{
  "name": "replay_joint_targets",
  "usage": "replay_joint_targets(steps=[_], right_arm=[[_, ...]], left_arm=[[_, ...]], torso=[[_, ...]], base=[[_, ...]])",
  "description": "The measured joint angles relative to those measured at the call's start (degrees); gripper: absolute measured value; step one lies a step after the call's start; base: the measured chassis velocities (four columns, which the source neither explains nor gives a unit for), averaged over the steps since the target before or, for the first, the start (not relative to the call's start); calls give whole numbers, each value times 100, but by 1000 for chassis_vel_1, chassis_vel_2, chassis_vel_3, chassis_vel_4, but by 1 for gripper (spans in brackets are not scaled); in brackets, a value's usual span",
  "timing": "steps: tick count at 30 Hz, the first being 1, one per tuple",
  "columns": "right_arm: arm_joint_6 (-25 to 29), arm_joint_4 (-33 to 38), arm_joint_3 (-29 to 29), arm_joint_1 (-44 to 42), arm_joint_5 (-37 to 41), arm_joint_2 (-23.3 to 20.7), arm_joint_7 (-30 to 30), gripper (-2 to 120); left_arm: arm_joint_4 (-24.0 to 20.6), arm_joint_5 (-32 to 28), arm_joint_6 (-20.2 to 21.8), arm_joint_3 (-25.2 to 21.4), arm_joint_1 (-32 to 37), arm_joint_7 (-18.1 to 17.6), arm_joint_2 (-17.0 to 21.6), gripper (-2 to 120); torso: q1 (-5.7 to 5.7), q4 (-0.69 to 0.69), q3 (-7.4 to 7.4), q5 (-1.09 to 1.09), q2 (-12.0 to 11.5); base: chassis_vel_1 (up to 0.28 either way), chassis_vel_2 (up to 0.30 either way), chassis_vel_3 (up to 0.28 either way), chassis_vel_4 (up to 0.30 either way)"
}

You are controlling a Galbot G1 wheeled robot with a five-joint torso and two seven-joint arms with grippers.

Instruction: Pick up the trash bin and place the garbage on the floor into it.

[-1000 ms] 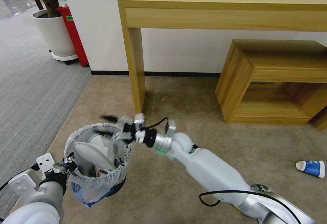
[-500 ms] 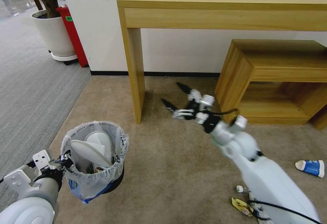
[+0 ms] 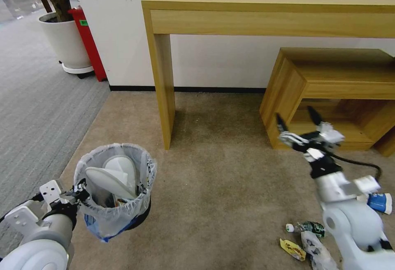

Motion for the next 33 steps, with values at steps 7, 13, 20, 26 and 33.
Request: replay_joint_targets(steps=[7,13,20,26,33], right_arm=[[102,164,780,-231,-602,437,387,100],[254,41,807,-323,-510,516,640,100],[273,33,788,-238,-483,568,628,100],[304,3,748,-205,-473,629,593,100],[331,-22,783,-221,-318,629,616,100]], left_arm=[[-78,216,-140,-7,-3,99,-85,3],[-50,358,-347,-43,-1,176,-123,3],[-91,405,-391,-41,7,242,-116,3],[-95,406,-410,-47,37,258,-101,3],[-97,442,-415,-30,55,271,-113,3]], torso=[[0,0,0,-1,0],[0,0,1,0,0],[0,0,1,0,0],[0,1,1,0,0],[0,1,1,0,0]], base=[[0,0,0,0],[0,0,0,0],[0,0,0,0],[0,0,0,0],[0,0,0,0]])
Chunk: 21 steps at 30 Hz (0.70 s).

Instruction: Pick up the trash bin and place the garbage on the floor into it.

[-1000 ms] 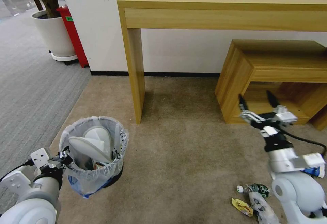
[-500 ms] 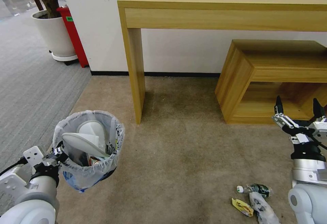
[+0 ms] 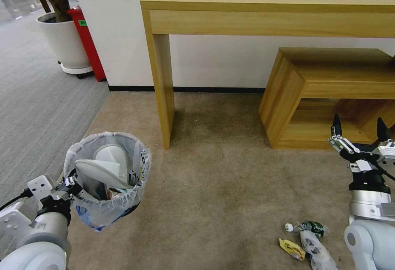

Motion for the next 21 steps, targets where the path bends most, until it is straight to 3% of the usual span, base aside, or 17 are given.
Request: replay_joint_targets(steps=[21], right_arm=[[2,-57,61,101,26,-13,27,100]], left_arm=[[40,64,-26,3,-16,21,47,3]], torso=[[0,-1,0,0,0]], base=[[-94,-81,-93,-91]])
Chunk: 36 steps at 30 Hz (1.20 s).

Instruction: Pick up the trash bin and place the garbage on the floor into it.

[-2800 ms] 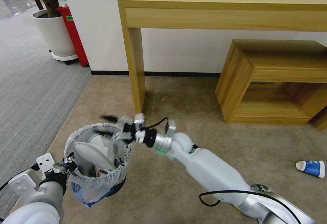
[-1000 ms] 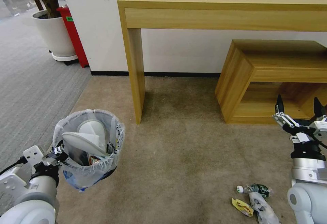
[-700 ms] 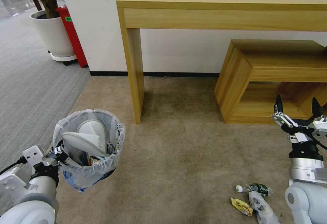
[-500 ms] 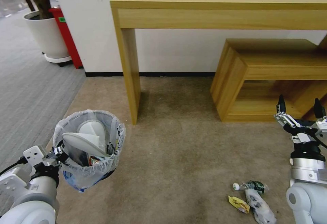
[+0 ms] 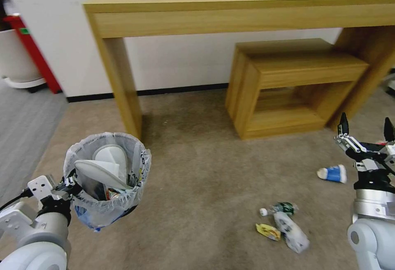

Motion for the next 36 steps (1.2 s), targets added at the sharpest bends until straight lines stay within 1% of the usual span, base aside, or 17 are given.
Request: replay_joint_targets(steps=[36], right_arm=[[29,-49,-138,14,-150,101,-33,100]], left_arm=[[77,-1,-65,-12,-7,47,94,3]], torso=[[0,0,0,0,0]], base=[[-123,-122,-123,-127]])
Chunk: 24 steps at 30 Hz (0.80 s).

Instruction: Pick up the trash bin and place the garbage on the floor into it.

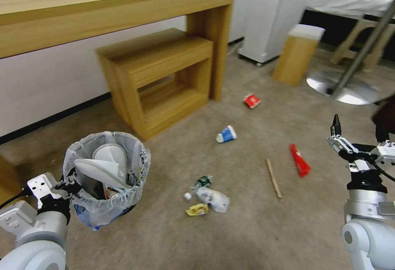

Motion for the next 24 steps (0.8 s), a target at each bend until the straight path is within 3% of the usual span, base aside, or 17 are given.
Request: replay_joint_targets(steps=[24], right_arm=[[57,-13,-47,3,-117,143,-65,100]], left_arm=[[178,67,-236,-7,-86,115,90,3]], torso=[[0,0,0,0,0]], base=[[-12,-13,-16,-13]])
